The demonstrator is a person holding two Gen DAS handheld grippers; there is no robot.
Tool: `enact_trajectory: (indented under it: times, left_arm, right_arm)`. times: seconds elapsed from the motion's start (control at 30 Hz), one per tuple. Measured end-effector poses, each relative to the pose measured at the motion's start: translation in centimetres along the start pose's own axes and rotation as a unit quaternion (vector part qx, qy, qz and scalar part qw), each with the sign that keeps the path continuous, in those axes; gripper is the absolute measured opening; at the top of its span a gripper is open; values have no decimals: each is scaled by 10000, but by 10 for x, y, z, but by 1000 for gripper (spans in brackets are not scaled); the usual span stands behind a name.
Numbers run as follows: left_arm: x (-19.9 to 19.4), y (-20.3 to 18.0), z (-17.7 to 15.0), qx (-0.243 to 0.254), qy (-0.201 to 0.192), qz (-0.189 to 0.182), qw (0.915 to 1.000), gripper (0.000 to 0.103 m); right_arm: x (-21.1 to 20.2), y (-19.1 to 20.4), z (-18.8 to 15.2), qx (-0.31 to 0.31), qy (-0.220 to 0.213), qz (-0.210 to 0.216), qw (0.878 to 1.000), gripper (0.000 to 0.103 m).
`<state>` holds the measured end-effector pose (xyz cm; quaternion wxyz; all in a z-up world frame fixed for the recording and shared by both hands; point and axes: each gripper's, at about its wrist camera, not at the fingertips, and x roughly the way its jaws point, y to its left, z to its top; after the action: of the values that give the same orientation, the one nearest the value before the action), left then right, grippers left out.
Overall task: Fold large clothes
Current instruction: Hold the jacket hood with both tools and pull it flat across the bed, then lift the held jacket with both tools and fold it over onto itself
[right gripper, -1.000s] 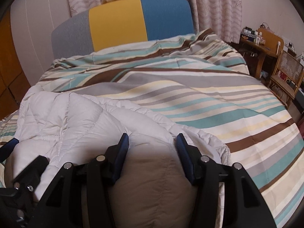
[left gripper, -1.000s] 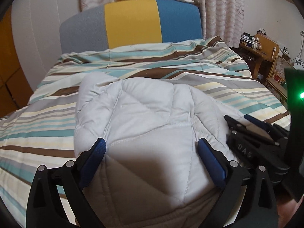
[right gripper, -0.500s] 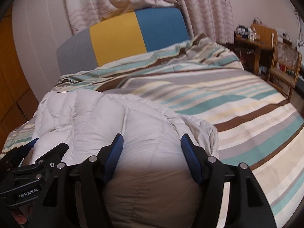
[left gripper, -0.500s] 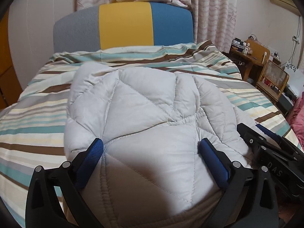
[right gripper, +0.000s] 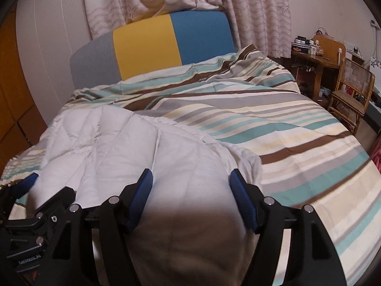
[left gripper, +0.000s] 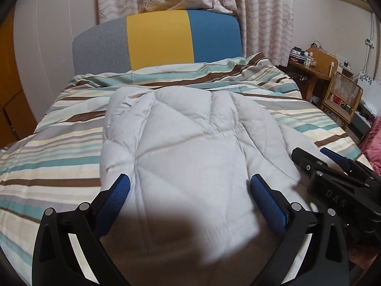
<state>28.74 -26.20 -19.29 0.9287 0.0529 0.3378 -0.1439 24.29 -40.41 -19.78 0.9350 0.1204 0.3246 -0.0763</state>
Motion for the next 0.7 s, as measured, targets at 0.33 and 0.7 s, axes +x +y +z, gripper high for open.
enact_trajectory:
  times: [0.33, 0.7]
  left_arm:
    - [-14, -18, -40, 359, -287, 261, 9986, 100]
    - [-19, -6, -37, 426, -26, -196, 9989, 100]
  right_arm:
    - [-21, -17, -41, 677, 68, 344, 9971, 75]
    - [-21, -16, -37, 575, 361, 290, 9973, 78]
